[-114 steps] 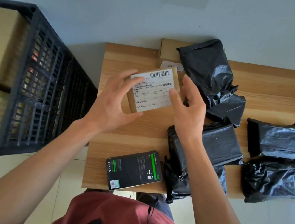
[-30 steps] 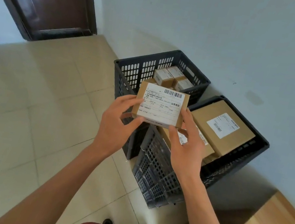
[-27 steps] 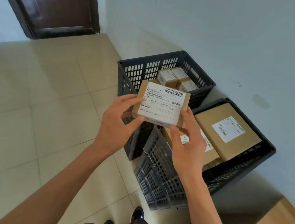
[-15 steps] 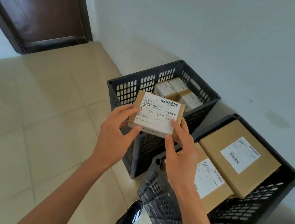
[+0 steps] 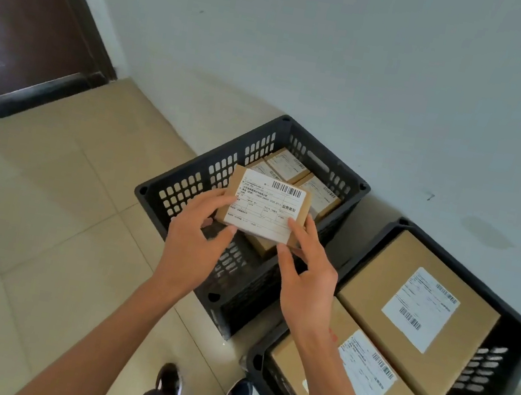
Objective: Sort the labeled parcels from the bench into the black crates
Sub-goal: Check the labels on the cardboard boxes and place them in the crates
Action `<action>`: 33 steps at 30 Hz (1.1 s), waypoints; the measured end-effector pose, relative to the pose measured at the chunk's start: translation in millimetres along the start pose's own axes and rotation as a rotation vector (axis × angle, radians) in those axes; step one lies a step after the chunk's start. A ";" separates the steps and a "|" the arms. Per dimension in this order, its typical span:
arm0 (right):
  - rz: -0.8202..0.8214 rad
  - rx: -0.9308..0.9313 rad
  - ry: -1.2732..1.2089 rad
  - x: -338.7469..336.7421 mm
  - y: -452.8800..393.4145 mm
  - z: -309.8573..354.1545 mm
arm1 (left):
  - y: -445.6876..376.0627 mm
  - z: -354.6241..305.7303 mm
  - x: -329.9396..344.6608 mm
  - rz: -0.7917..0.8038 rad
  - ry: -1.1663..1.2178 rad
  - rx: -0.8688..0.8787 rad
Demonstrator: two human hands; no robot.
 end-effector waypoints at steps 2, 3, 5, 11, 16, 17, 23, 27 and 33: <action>-0.018 0.025 0.002 0.9 -7.6 -9.4 | -11.6 5.2 10.0 0.041 0.018 0.002; -0.027 0.035 0.002 2.0 -10.7 -13.2 | -17.5 8.5 14.4 0.062 0.036 0.003; -0.057 0.077 -0.005 5.4 -18.5 -21.3 | -33.9 16.3 24.9 0.112 0.059 0.018; -0.144 0.174 0.002 22.9 -45.4 -36.0 | -87.6 40.4 47.0 0.261 0.032 0.120; -0.214 0.233 0.057 42.6 -71.0 -51.2 | -131.4 72.3 74.7 0.423 -0.074 0.227; -0.243 0.245 0.074 45.1 -76.1 -54.5 | -138.2 78.3 79.9 0.450 -0.073 0.225; -0.305 0.422 0.124 68.3 -102.4 -86.9 | -169.7 116.6 105.1 0.603 -0.108 0.255; -0.318 0.556 0.171 86.9 -106.4 -124.4 | -179.1 141.8 128.7 0.739 -0.247 0.270; -0.430 0.641 0.177 102.6 -124.8 -158.6 | -190.1 170.7 161.8 0.866 -0.431 0.299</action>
Point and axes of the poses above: each hand's wrist, its own y-axis away from the middle knuckle, its own x-axis out of the palm, z = x × y, the point moved 6 cm from there along -y, towards the middle knuckle
